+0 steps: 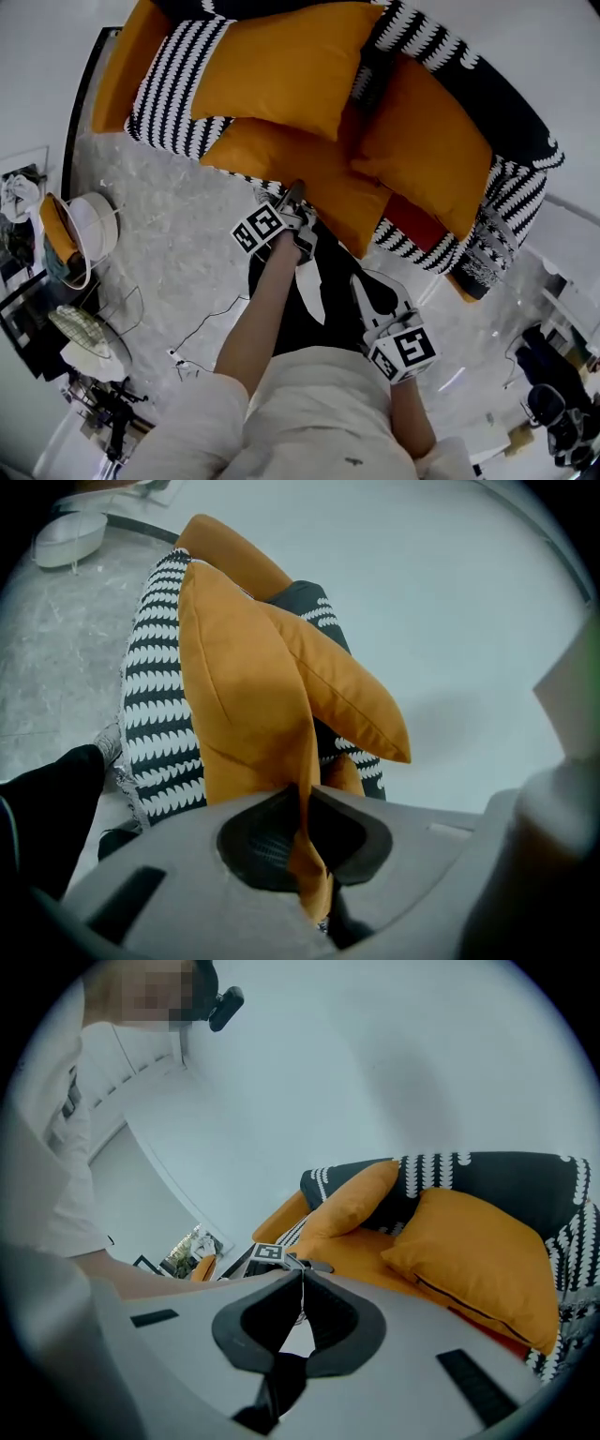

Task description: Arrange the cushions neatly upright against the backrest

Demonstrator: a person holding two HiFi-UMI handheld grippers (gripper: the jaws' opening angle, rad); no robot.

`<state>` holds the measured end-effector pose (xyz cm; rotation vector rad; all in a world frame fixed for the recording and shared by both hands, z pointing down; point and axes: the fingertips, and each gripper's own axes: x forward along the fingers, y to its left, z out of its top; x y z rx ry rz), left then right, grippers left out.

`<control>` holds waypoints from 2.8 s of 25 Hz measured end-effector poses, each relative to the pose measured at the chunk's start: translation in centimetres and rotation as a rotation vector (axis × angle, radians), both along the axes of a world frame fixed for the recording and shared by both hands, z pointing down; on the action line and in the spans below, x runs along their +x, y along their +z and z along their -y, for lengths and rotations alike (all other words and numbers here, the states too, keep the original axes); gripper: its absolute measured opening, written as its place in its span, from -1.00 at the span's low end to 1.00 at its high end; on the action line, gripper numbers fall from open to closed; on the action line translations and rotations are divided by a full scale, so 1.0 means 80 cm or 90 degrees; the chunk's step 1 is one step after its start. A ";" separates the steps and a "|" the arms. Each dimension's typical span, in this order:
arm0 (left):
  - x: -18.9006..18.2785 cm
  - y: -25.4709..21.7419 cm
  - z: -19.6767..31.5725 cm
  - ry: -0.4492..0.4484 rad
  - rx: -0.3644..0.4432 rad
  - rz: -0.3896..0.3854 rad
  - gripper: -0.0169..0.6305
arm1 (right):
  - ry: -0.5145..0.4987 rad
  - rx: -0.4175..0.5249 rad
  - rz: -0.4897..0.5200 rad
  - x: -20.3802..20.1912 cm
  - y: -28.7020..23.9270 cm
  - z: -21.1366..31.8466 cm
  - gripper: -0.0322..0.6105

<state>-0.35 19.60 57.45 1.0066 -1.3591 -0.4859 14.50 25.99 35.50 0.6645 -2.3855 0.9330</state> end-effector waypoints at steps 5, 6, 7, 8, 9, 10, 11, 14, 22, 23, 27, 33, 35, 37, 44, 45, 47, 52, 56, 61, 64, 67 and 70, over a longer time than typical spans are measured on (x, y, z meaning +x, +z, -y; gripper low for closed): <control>0.019 -0.032 0.004 -0.018 0.007 -0.023 -0.90 | 0.002 0.032 0.008 0.015 -0.026 0.009 -0.87; 0.022 -0.039 0.005 -0.017 0.009 -0.026 -0.90 | 0.003 0.037 0.011 0.015 -0.031 0.010 -0.87; 0.024 -0.045 0.004 -0.017 0.011 -0.027 -0.90 | 0.003 0.041 0.013 0.015 -0.036 0.010 -0.87; 0.024 -0.051 0.003 -0.017 0.010 -0.027 -0.91 | 0.002 0.047 0.016 0.013 -0.041 0.010 -0.87; 0.022 -0.056 0.002 -0.018 0.009 -0.026 -0.91 | 0.002 0.053 0.020 0.012 -0.046 0.011 -0.87; 0.019 -0.060 0.002 -0.020 0.008 -0.025 -0.91 | 0.002 0.060 0.024 0.010 -0.051 0.013 -0.87; 0.017 -0.065 0.002 -0.021 0.008 -0.024 -0.91 | 0.003 0.066 0.029 0.010 -0.057 0.016 -0.87; 0.012 -0.083 0.001 -0.020 0.012 -0.023 -0.91 | 0.017 0.081 0.043 0.010 -0.071 0.022 -0.87; -0.020 -0.120 -0.055 -0.072 0.004 -0.052 -0.91 | 0.033 0.108 0.064 0.007 -0.094 0.032 -0.87; -0.026 -0.119 -0.069 -0.083 -0.003 -0.059 -0.91 | 0.035 0.111 0.064 0.007 -0.096 0.034 -0.87; -0.047 -0.115 -0.124 -0.113 -0.026 -0.084 -0.91 | 0.034 0.111 0.062 -0.003 -0.098 0.033 -0.87; -0.113 -0.154 -0.161 -0.108 0.037 -0.073 -0.91 | -0.011 0.101 0.067 -0.083 -0.098 0.006 -0.87; -0.144 -0.168 -0.170 -0.113 0.057 -0.069 -0.91 | -0.022 0.108 0.070 -0.119 -0.103 0.000 -0.87; -0.185 -0.183 -0.180 -0.111 0.078 -0.056 -0.91 | -0.026 0.116 0.075 -0.159 -0.112 -0.009 -0.87; -0.347 -0.243 -0.183 -0.088 0.173 0.003 -0.91 | -0.038 0.142 0.092 -0.296 -0.130 -0.044 -0.87; -0.371 -0.250 -0.181 -0.078 0.186 0.013 -0.91 | -0.037 0.145 0.093 -0.313 -0.131 -0.048 -0.87; -0.416 -0.265 -0.178 -0.052 0.209 0.036 -0.91 | -0.037 0.148 0.094 -0.344 -0.132 -0.057 -0.87; -0.498 -0.304 -0.172 0.035 0.238 0.126 -0.91 | -0.067 0.137 0.084 -0.386 -0.133 -0.094 -0.87; -0.556 -0.320 -0.164 0.101 0.240 0.188 -0.91 | -0.080 0.126 0.067 -0.409 -0.125 -0.098 -0.87; -0.598 -0.309 -0.126 0.181 0.213 0.250 -0.91 | -0.113 0.095 0.071 -0.447 -0.107 -0.084 -0.87; -0.622 -0.301 -0.099 0.225 0.180 0.274 -0.91 | -0.134 0.089 0.084 -0.483 -0.104 -0.049 -0.87; -0.639 -0.310 -0.067 0.274 0.167 0.282 -0.91 | -0.137 0.092 0.103 -0.511 -0.115 0.000 -0.87; -0.656 -0.322 -0.034 0.318 0.164 0.300 -0.91 | -0.130 0.095 0.112 -0.532 -0.121 0.044 -0.87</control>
